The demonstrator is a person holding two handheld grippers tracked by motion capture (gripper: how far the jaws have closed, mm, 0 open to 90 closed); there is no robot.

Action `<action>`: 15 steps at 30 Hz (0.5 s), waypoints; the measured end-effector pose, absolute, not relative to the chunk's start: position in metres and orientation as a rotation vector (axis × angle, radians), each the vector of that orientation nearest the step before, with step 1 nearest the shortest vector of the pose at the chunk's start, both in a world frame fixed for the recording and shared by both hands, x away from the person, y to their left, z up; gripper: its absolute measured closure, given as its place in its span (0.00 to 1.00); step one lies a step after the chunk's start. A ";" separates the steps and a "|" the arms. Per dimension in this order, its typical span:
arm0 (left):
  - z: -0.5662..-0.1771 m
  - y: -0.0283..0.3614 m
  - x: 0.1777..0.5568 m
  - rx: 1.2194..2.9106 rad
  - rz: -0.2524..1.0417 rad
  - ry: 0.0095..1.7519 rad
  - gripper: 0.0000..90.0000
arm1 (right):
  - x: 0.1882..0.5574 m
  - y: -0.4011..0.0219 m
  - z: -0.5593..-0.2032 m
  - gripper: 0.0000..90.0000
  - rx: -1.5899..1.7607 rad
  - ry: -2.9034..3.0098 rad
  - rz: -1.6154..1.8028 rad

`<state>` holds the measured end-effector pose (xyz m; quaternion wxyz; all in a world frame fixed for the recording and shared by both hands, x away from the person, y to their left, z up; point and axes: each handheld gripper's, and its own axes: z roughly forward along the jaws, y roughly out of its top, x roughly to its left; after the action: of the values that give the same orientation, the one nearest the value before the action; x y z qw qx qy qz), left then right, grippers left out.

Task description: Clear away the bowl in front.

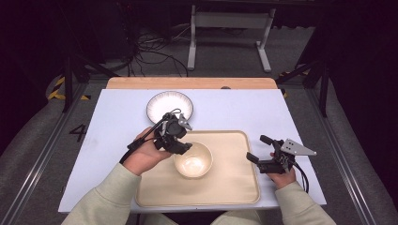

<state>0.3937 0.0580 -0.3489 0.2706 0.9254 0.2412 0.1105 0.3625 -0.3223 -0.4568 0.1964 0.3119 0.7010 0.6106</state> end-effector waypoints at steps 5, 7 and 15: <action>-0.348 0.069 0.387 2.433 0.331 0.648 0.56 | 0.362 -0.322 -0.457 0.02 0.873 1.963 1.710; -0.348 0.074 0.385 2.408 0.330 0.652 0.54 | 0.362 -0.322 -0.457 0.02 0.873 1.963 1.711; -0.350 0.099 0.377 2.268 0.291 0.603 0.50 | 0.362 -0.323 -0.457 0.02 0.872 1.960 1.716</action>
<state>0.3766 0.0994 -0.3500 0.3789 0.8875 0.2361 0.1139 0.3621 -0.3226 -0.4569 0.1962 0.3113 0.6996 0.6126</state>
